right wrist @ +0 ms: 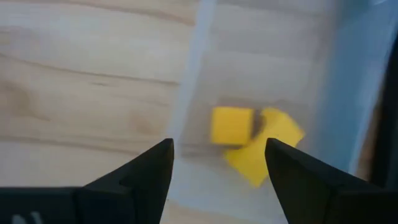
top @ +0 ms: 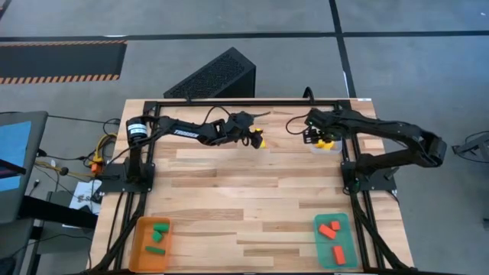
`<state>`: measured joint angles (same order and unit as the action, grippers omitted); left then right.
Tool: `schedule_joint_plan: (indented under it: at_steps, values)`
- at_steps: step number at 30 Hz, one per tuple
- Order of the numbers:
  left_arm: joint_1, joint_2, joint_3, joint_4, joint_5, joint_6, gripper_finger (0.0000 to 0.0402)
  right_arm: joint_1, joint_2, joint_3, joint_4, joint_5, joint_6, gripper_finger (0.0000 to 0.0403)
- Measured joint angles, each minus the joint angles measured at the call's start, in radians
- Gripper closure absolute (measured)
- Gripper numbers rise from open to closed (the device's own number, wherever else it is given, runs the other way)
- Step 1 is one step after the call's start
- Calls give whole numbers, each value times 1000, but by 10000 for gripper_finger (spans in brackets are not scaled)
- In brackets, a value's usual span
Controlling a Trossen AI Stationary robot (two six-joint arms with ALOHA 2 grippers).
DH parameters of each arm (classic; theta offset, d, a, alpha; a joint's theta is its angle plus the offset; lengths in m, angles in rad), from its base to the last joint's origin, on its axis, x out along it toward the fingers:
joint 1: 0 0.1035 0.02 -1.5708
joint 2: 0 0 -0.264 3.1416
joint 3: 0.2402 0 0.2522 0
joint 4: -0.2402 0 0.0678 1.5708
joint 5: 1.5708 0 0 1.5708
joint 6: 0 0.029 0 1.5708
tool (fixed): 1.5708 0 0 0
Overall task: Sort & place blocks by color
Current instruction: Put the yellow block into the transparent bin
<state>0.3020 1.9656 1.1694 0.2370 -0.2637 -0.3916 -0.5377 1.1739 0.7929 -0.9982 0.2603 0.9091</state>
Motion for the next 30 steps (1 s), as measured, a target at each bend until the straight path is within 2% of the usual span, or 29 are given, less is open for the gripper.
schedule_joint_plan:
  at_steps: [5, 8, 11, 13, 17, 20, 24, 30]
  values:
    - [6, 22, 6, -6, -96, -254, 126, 52, -26, 0, 21, -28, 68, 127]
    - [6, 76, 64, -68, -87, -324, 130, 73, -29, 0, 20, -38, 99, 127]
    - [0, 147, 174, -162, 0, -319, 135, 90, -29, 0, 20, -57, 112, 127]
    - [-10, 201, 270, -272, 20, -302, 136, 103, -29, 0, 16, -58, 116, 127]
    - [-30, 292, 478, -582, -28, -284, 136, 136, -30, 0, 5, -65, 143, 127]
    - [-42, 350, 592, -743, -67, -310, 136, 160, -32, 0, 4, -67, 157, 127]
    - [-57, 394, 669, -846, -84, -321, 136, 182, -32, 0, 4, -76, 165, 127]
    - [-80, 370, 671, -942, -108, -274, 136, 213, -32, 0, 5, -77, 182, 127]
